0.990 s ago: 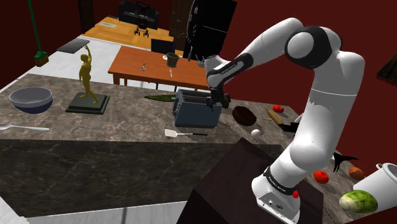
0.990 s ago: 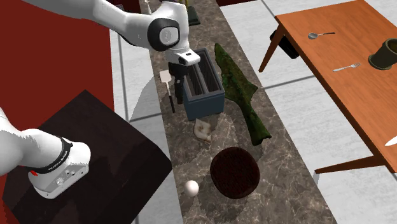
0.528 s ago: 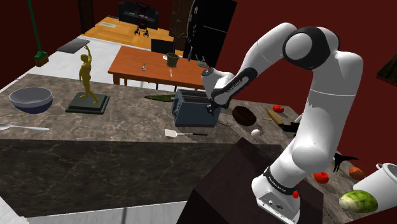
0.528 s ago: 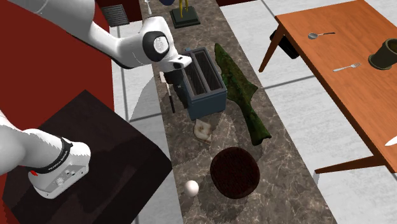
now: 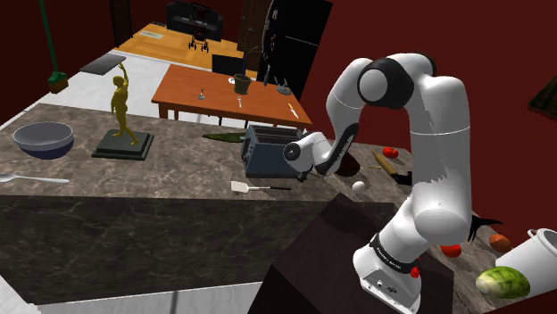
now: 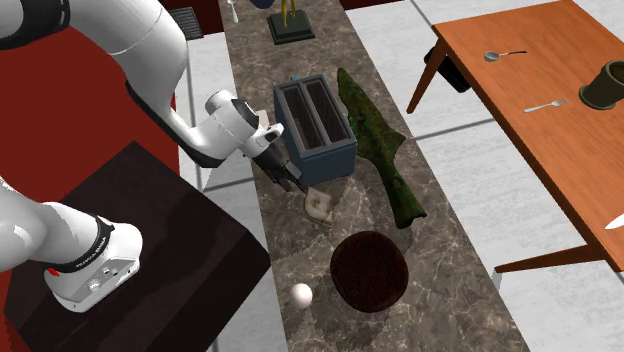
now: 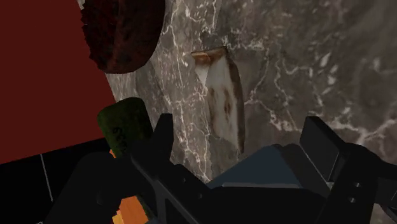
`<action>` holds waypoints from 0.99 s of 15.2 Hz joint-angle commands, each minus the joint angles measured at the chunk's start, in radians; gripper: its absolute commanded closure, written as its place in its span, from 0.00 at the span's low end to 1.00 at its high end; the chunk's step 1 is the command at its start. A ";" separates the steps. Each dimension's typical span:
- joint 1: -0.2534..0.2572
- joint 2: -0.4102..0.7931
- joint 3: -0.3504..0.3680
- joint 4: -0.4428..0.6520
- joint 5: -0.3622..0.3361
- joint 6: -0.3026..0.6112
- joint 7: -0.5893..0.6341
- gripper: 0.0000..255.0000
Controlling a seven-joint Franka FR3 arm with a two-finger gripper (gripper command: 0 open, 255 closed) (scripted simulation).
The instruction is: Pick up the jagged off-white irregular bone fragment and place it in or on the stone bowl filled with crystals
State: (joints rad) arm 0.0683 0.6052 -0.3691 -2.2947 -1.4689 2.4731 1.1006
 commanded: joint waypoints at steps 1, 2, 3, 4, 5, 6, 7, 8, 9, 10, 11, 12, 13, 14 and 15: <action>0.024 0.060 -0.030 0.002 -0.174 0.011 0.074 0.00; 0.016 0.073 -0.031 0.013 -0.183 0.017 0.080 0.00; 0.008 0.085 -0.033 0.023 -0.192 0.023 0.085 0.00; 0.001 0.098 -0.035 0.034 -0.201 0.029 0.091 0.00; -0.006 0.111 -0.037 0.045 -0.209 0.034 0.097 0.00; -0.013 0.124 -0.039 0.056 -0.218 0.040 0.102 0.00; -0.020 0.136 -0.041 0.067 -0.226 0.046 0.107 0.00; -0.027 0.149 -0.042 0.078 -0.234 0.052 0.113 0.00; -0.031 0.156 -0.043 0.085 -0.239 0.055 0.115 0.00; -0.031 0.156 -0.043 0.085 -0.239 0.055 0.115 0.00; -0.031 0.156 -0.043 0.085 -0.239 0.055 0.115 0.00; -0.031 0.156 -0.043 0.085 -0.239 0.055 0.115 0.00; -0.031 0.156 -0.043 0.085 -0.239 0.055 0.115 0.00; -0.031 0.156 -0.043 0.085 -0.239 0.055 0.115 0.00; -0.031 0.156 -0.043 0.085 -0.239 0.055 0.115 0.00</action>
State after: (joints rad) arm 0.0374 0.7612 -0.4121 -2.2103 -1.7073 2.5280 1.2160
